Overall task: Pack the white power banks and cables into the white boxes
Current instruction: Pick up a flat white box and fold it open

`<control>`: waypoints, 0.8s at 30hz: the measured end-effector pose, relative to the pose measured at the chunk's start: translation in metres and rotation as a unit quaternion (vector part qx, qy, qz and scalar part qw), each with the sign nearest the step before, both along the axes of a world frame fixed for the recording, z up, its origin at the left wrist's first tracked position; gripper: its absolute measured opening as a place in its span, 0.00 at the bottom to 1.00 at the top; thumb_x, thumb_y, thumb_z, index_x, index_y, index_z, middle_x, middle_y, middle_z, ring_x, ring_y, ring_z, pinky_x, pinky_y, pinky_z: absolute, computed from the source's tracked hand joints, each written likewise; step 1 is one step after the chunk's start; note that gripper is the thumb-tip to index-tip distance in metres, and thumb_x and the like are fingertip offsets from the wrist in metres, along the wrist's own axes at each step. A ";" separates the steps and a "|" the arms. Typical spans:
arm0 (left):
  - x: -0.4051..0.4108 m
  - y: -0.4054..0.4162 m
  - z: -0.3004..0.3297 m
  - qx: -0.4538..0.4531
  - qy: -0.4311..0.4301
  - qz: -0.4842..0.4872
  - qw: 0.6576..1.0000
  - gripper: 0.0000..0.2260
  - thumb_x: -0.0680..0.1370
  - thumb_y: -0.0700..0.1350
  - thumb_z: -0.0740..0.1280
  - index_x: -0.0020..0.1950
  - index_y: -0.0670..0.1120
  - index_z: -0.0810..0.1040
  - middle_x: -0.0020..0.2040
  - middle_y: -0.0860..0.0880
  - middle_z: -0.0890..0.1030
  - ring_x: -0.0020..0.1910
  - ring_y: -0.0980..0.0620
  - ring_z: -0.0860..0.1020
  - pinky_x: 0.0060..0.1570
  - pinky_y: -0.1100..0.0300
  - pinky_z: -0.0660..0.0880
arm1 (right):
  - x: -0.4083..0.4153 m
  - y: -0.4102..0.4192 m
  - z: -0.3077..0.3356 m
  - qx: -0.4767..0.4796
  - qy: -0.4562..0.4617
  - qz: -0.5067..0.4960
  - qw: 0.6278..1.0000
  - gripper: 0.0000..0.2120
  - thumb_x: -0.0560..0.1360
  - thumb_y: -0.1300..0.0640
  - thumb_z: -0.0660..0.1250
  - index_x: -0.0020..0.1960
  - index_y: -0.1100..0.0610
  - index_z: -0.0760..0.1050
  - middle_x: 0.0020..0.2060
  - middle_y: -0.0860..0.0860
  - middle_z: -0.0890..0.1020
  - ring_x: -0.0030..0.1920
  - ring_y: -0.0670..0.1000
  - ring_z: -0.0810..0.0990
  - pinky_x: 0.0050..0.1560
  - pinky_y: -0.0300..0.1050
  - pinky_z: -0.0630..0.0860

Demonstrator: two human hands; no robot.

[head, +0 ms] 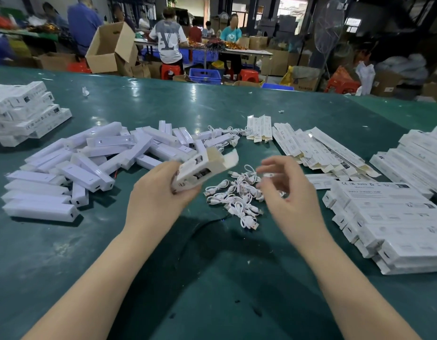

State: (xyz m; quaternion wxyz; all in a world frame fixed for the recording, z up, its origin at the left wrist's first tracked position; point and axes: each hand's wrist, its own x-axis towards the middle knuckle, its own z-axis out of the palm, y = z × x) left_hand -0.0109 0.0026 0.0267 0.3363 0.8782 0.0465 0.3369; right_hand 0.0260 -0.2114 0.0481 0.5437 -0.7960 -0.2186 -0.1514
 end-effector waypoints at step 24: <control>-0.009 -0.028 0.016 -0.286 0.097 -0.198 0.933 0.01 0.73 0.46 0.73 0.43 0.52 0.83 0.39 0.47 0.83 0.34 0.57 0.77 0.37 0.65 0.76 | -0.014 0.023 -0.008 0.069 0.081 0.115 0.988 0.10 0.70 0.66 0.76 0.42 0.53 0.80 0.35 0.48 0.84 0.36 0.47 0.82 0.39 0.38 0.78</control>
